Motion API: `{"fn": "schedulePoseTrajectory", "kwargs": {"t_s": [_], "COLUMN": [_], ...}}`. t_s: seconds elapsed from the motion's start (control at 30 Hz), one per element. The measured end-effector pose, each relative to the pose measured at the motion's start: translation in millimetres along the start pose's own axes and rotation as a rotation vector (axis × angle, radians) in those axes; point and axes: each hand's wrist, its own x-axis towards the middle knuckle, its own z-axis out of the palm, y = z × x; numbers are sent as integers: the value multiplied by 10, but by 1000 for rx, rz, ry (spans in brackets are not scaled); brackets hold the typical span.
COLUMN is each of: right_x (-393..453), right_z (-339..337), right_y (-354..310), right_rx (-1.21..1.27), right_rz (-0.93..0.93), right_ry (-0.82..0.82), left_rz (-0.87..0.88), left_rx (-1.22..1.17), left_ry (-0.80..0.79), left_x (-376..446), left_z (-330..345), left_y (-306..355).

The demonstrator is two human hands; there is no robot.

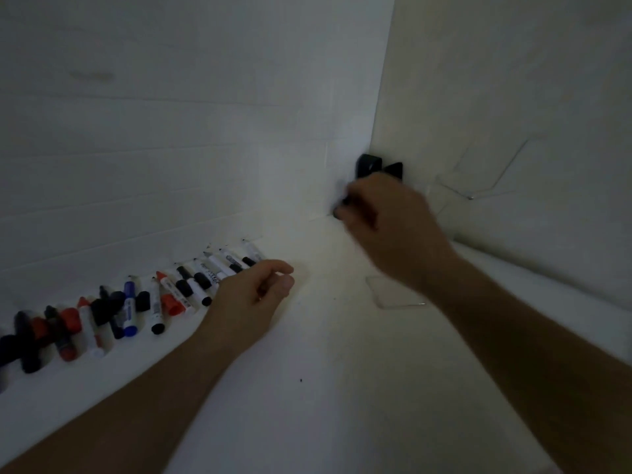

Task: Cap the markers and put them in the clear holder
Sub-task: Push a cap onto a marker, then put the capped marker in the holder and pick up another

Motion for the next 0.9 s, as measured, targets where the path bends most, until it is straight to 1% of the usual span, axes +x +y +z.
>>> {"fn": "schedulePoseTrajectory", "kwargs": {"t_s": [0.07, 0.13, 0.23, 0.3, 0.4, 0.57, 0.73, 0.9], "right_x": [105, 110, -34, -123, -210, -388, -436, -473], "right_z": [-212, -244, -89, -28, -14, 35, -102, -269], "right_y": [217, 391, 531, 558, 606, 703, 869, 1101], "right_rx": [-91, -267, -589, -695, -724, -720, -668, -643], "right_rz": [93, 180, 199, 170, 168, 165, 113, 99], "right_ry": [72, 60, 6, -8, -4, -174, -266, -350], "left_rz": [-13, -7, 19, 30, 34, 48, 37, 21], "left_rx": [-30, -55, -22, -9, -15, 19, -10, -22], "left_ry": [-21, -45, -80, -93, -88, -97, -89, -83], "left_x": [-11, -31, -51, -53, -58, -59, -52, -48], "left_z": [9, 18, 19, 11, 4, 4, 6, 9], "left_y": [5, 22, 52, 70, 73, 70, 59, 55]}}
